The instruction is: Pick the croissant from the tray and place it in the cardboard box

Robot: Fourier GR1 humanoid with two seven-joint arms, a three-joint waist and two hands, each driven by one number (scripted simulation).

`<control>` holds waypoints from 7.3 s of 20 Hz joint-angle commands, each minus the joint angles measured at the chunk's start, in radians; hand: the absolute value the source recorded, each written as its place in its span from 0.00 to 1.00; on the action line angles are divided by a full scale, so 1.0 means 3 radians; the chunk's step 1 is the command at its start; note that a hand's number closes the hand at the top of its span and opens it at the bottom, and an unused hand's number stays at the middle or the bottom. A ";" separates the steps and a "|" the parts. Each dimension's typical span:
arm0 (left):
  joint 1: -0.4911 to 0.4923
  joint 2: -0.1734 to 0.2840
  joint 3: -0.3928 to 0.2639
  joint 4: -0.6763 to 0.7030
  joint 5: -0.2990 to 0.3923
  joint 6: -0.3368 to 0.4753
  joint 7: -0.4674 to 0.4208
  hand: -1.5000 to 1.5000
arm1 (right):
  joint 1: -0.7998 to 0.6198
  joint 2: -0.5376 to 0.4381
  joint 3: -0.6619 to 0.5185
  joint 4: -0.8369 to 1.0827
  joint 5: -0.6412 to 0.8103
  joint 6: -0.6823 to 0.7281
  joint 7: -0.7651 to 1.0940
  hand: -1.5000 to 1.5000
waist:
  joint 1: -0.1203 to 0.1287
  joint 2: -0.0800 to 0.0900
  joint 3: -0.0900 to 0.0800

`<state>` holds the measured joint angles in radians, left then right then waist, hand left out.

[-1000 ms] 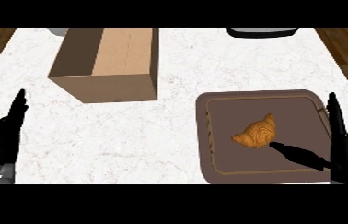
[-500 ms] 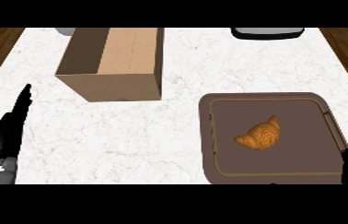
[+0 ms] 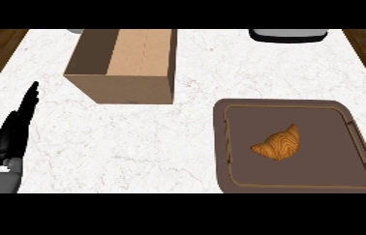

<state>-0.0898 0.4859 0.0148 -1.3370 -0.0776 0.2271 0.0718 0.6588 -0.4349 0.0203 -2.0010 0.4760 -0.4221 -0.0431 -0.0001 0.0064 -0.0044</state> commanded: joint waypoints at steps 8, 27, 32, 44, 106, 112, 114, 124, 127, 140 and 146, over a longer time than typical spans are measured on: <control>0.0016 -0.0080 -0.0055 -0.0129 -0.0048 -0.0048 0.0074 0.50 | -0.0919 -0.0519 0.0294 -0.0629 0.0281 0.1584 0.2315 0.00 | 0.0119 -0.0004 0.0008; 0.0096 -0.0251 0.0368 -0.0151 -0.0295 -0.0285 0.0025 0.50 | -0.1842 0.0250 0.0441 -0.0094 0.0731 0.2294 0.2633 0.00 | 0.0001 -0.0024 0.0015; -0.0064 -0.0350 0.0326 0.0037 -0.0439 -0.0266 -0.0028 0.50 | -0.1948 0.0382 0.0502 -0.0033 0.0710 0.2360 0.2460 0.00 | -0.0002 -0.0022 0.0014; 0.0109 -0.0409 0.0457 -0.0358 -0.0484 -0.0399 0.0187 0.50 | -0.2122 0.0659 0.0552 -0.0019 0.0953 0.2749 0.2883 0.00 | 0.0009 -0.0024 0.0015; -0.0444 -0.0519 0.0383 0.0216 -0.0645 -0.0548 -0.0145 0.50 | -0.7328 0.1358 -0.0234 0.5650 0.0328 0.2049 -0.1337 1.00 | 0.0428 0.0130 0.0001; -0.0502 -0.0519 0.0391 0.0169 -0.0628 -0.0560 -0.0113 0.50 | -0.7473 0.1443 -0.0244 0.5916 0.0355 0.1903 -0.1320 1.00 | 0.0463 0.0142 0.0000; -0.0609 -0.0508 0.0344 0.0217 -0.0669 -0.0592 -0.0055 0.50 | -0.7442 0.1446 -0.0153 0.6008 0.0393 0.1843 -0.1347 1.00 | 0.0480 0.0155 -0.0001; -0.0663 -0.0619 0.0217 0.0150 -0.0732 -0.0566 -0.0028 0.50 | -0.7412 0.1449 -0.0197 0.6396 0.0257 0.1793 -0.0940 0.00 | 0.0692 0.0198 -0.0004; -0.0659 -0.0641 0.0193 0.0114 -0.0726 -0.0577 -0.0041 0.50 | -0.7394 0.1449 -0.0247 0.6382 0.0201 0.1753 -0.1011 0.00 | 0.0727 0.0214 0.0000; -0.0622 -0.0633 0.0254 0.0077 -0.0702 -0.0561 0.0072 0.50 | -0.7256 0.1450 -0.0923 0.6236 -0.0488 0.1491 -0.1441 0.00 | 0.0560 0.0165 0.0013; -0.0623 -0.0559 0.0336 0.0077 -0.0665 -0.0574 0.0027 0.50 | -0.7241 0.1086 -0.1115 0.6260 -0.0663 0.1900 -0.1513 0.00 | 0.0519 0.0189 0.0013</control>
<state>-0.2850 0.3141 0.1080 -1.3002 -0.2837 0.0572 0.0732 -1.5297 -0.0588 -0.2778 -0.1294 0.3103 0.1016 -0.4817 0.1623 0.0638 -0.0014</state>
